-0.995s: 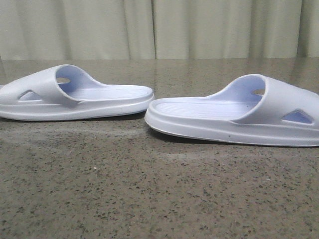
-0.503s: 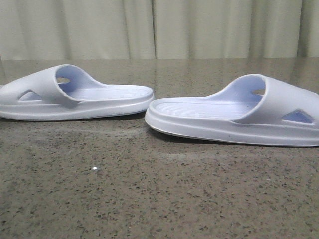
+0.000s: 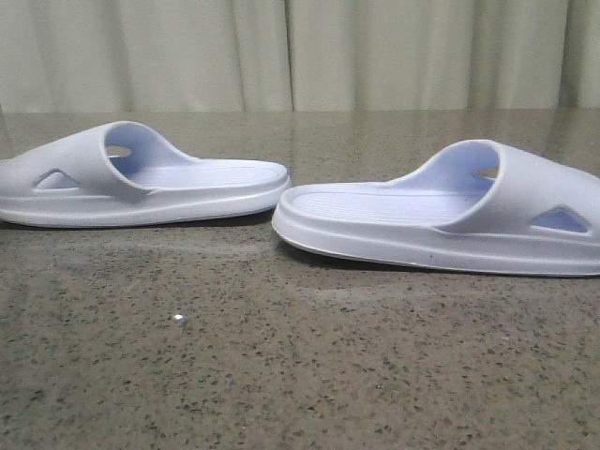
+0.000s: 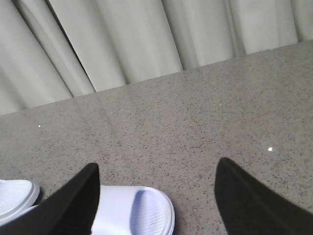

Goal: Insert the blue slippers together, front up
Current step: 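Close the left gripper on the slipper's heel rim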

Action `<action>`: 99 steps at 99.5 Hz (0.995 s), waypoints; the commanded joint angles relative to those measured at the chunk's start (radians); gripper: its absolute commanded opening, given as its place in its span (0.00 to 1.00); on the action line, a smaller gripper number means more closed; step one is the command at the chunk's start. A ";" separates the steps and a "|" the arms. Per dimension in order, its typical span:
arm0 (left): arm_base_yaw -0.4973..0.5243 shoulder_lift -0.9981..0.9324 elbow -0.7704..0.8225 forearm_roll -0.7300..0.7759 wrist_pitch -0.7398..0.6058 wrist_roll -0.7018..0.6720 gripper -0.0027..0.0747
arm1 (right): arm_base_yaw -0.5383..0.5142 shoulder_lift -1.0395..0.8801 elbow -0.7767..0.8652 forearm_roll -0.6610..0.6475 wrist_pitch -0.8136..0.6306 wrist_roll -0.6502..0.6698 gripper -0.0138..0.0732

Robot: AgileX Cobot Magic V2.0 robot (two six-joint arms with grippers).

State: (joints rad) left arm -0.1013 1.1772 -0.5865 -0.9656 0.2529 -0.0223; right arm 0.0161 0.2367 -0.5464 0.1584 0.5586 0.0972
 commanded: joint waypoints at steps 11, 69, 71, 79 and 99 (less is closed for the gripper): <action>0.000 0.031 -0.050 -0.023 -0.041 -0.004 0.61 | 0.001 0.021 -0.035 0.005 -0.087 0.001 0.66; -0.027 0.145 -0.112 -0.058 0.013 -0.001 0.61 | 0.001 0.021 -0.035 0.005 -0.088 0.001 0.66; -0.032 0.148 -0.112 -0.061 0.013 -0.001 0.61 | 0.001 0.021 -0.035 0.005 -0.088 0.001 0.66; -0.052 0.163 -0.114 -0.068 0.013 -0.001 0.61 | 0.001 0.021 -0.035 0.005 -0.088 0.001 0.66; -0.090 0.189 -0.114 -0.074 0.013 -0.001 0.61 | 0.001 0.021 -0.035 0.007 -0.088 0.001 0.66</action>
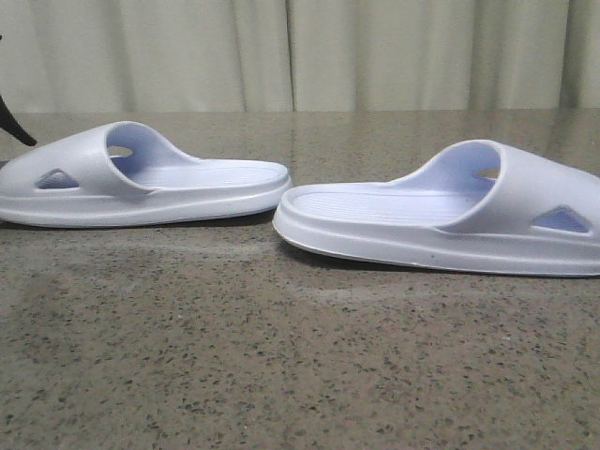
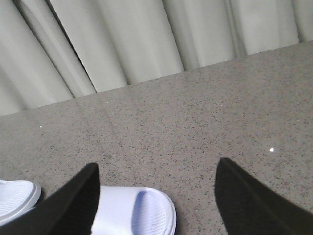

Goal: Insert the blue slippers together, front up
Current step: 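Close the left gripper on the slipper's heel rim, then lift the slipper up off the table with the left gripper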

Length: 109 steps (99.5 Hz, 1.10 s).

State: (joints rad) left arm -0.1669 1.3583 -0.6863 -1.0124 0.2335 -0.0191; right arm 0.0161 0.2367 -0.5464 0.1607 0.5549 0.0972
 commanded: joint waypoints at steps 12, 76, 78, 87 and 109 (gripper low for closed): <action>-0.038 0.008 -0.015 -0.027 0.032 -0.005 0.61 | 0.001 0.021 -0.035 0.003 -0.084 0.001 0.66; -0.038 0.008 -0.015 0.033 0.023 -0.002 0.06 | 0.001 0.021 -0.035 0.003 -0.084 0.001 0.66; -0.038 0.008 -0.015 0.035 0.023 -0.002 0.06 | 0.001 0.021 -0.035 0.003 -0.084 0.001 0.66; -0.038 0.008 -0.015 0.035 0.021 0.001 0.06 | 0.001 0.021 -0.035 0.003 -0.084 0.001 0.66; -0.036 -0.051 -0.015 0.027 0.019 0.019 0.06 | 0.001 0.021 -0.035 0.003 -0.082 0.001 0.66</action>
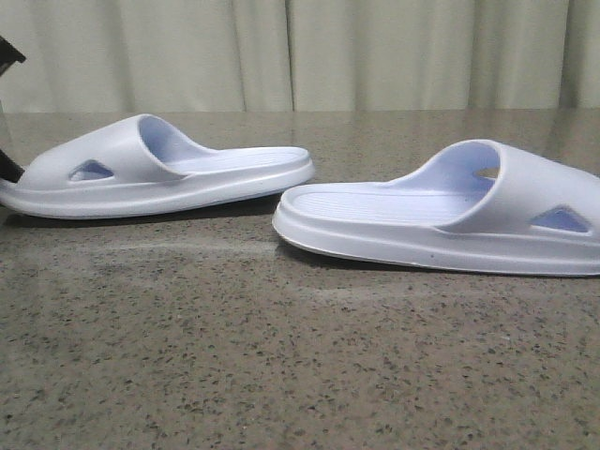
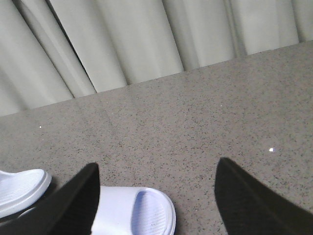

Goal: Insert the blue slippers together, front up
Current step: 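Lift the slipper up off the table with the left gripper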

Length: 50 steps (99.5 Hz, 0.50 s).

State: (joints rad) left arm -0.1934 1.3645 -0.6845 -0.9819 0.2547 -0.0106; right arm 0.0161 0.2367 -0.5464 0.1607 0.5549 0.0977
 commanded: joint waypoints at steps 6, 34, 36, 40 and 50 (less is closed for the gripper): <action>-0.005 -0.094 -0.016 -0.003 -0.002 0.011 0.06 | 0.001 0.021 -0.035 0.003 -0.082 0.000 0.66; 0.014 -0.319 -0.016 -0.006 0.033 0.011 0.06 | 0.001 0.021 -0.035 0.003 -0.116 0.000 0.66; 0.014 -0.342 -0.016 -0.008 0.038 0.011 0.06 | 0.001 0.021 -0.035 0.003 -0.122 0.000 0.66; 0.014 -0.376 -0.016 -0.018 0.045 0.011 0.06 | 0.001 0.021 -0.035 0.003 -0.130 0.000 0.66; 0.014 -0.445 -0.016 -0.051 0.072 0.011 0.06 | 0.001 0.021 -0.033 0.003 -0.143 0.000 0.66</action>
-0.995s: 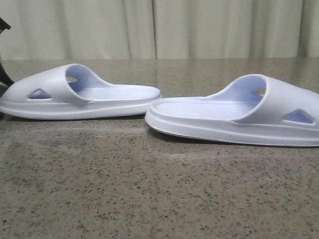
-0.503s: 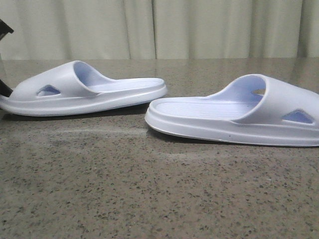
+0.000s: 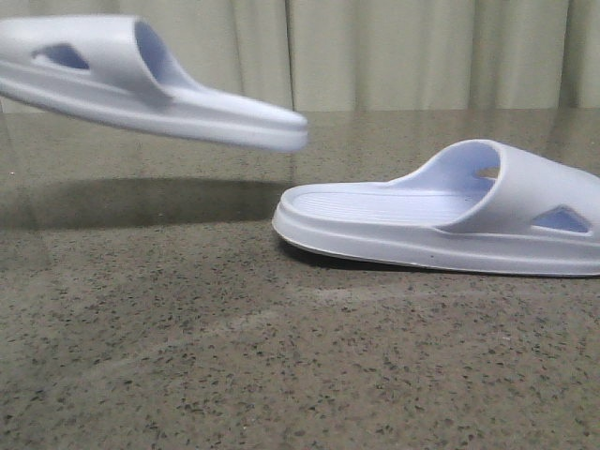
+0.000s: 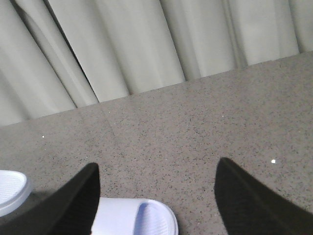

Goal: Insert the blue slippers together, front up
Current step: 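Lift the slipper up off the table with the left gripper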

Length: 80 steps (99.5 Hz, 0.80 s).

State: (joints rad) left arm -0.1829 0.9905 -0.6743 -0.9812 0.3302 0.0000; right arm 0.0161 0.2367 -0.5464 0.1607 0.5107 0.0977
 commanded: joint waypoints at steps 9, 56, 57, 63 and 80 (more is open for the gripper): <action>0.003 -0.122 -0.026 -0.083 0.019 0.000 0.06 | 0.001 0.036 -0.022 0.003 -0.094 0.010 0.65; 0.003 -0.178 -0.026 -0.116 0.106 0.000 0.06 | 0.001 0.380 0.011 0.151 -0.110 0.190 0.64; 0.003 -0.178 -0.026 -0.115 0.106 0.000 0.06 | 0.001 0.385 0.011 0.156 -0.110 0.190 0.64; 0.003 -0.178 -0.026 -0.119 0.108 0.000 0.06 | 0.001 0.436 0.011 0.189 -0.110 0.190 0.64; 0.003 -0.176 -0.026 -0.126 0.110 0.000 0.06 | 0.001 0.550 0.011 0.228 -0.117 0.190 0.64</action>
State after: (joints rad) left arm -0.1822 0.8223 -0.6737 -1.0608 0.4611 0.0000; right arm 0.0161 0.7398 -0.5108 0.3570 0.4738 0.2888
